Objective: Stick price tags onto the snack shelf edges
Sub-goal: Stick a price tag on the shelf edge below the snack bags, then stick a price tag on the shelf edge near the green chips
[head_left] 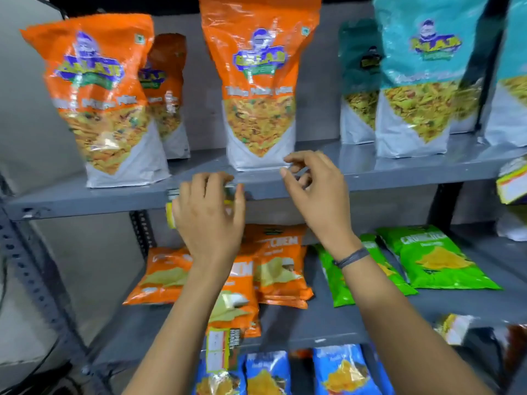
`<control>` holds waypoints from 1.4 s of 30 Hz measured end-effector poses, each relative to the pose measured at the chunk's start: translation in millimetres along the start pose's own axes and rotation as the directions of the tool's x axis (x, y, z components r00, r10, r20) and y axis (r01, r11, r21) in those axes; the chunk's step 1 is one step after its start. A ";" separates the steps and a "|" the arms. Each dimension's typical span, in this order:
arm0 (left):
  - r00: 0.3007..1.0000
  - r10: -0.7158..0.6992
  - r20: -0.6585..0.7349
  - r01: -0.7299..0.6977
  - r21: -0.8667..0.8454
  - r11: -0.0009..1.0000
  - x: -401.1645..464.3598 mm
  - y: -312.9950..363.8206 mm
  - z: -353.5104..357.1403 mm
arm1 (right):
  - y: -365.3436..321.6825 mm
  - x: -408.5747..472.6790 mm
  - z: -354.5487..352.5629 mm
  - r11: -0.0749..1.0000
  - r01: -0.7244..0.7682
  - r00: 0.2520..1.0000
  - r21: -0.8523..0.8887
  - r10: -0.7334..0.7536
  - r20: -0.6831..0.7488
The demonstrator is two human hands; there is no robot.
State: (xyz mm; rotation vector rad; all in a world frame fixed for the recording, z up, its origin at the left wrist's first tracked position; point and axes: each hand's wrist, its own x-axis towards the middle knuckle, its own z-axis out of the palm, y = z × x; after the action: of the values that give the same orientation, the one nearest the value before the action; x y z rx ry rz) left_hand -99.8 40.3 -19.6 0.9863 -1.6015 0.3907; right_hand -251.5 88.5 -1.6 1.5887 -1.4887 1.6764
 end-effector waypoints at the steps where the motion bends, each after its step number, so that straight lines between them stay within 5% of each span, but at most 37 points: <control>1: 1.000 0.021 0.008 -0.020 -0.072 0.997 -4.6 18.3 5.8 | 11.4 1.8 -15.8 1.000 -0.013 0.999 -0.014 0.013 -0.038; 7: 0.987 0.112 0.112 -0.063 -0.373 0.926 -36.3 162.9 53.3 | 99.1 18.6 -136.1 0.983 -0.111 0.973 -0.144 0.078 -0.216; 12: 0.926 0.116 0.360 0.045 -0.410 0.911 -62.4 283.2 105.5 | 181.3 30.0 -235.2 0.933 -0.206 0.932 -0.296 0.095 -0.350; 17: 0.857 0.025 0.515 0.159 -0.310 0.937 -59.1 353.1 153.1 | 244.3 42.8 -289.1 0.896 -0.192 0.976 -0.401 0.131 -0.173; 21: 0.868 -0.069 0.492 0.228 -0.273 0.934 -52.6 371.3 166.6 | 267.7 53.8 -299.8 0.935 -0.157 0.984 -0.318 0.175 0.029; 31: 0.874 0.061 0.482 0.175 -0.429 0.886 -37.9 382.5 155.3 | 282.4 78.6 -297.3 0.949 -0.253 0.957 -0.188 0.274 0.096; 34: 0.897 0.073 0.435 0.141 -0.439 0.887 -35.6 375.5 148.9 | 283.2 74.1 -297.1 0.954 -0.298 0.950 -0.035 0.300 0.088; 42: 0.891 0.172 0.420 -0.087 -0.214 0.973 -52.9 347.4 150.2 | 289.9 36.8 -306.3 0.984 -0.173 0.972 -0.033 0.176 0.154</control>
State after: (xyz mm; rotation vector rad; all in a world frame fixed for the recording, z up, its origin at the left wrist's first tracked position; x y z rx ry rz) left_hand -463.1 159.1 -23.2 0.8586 -2.0782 0.1009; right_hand -648.5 233.5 -25.3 1.6541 -1.7642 1.6548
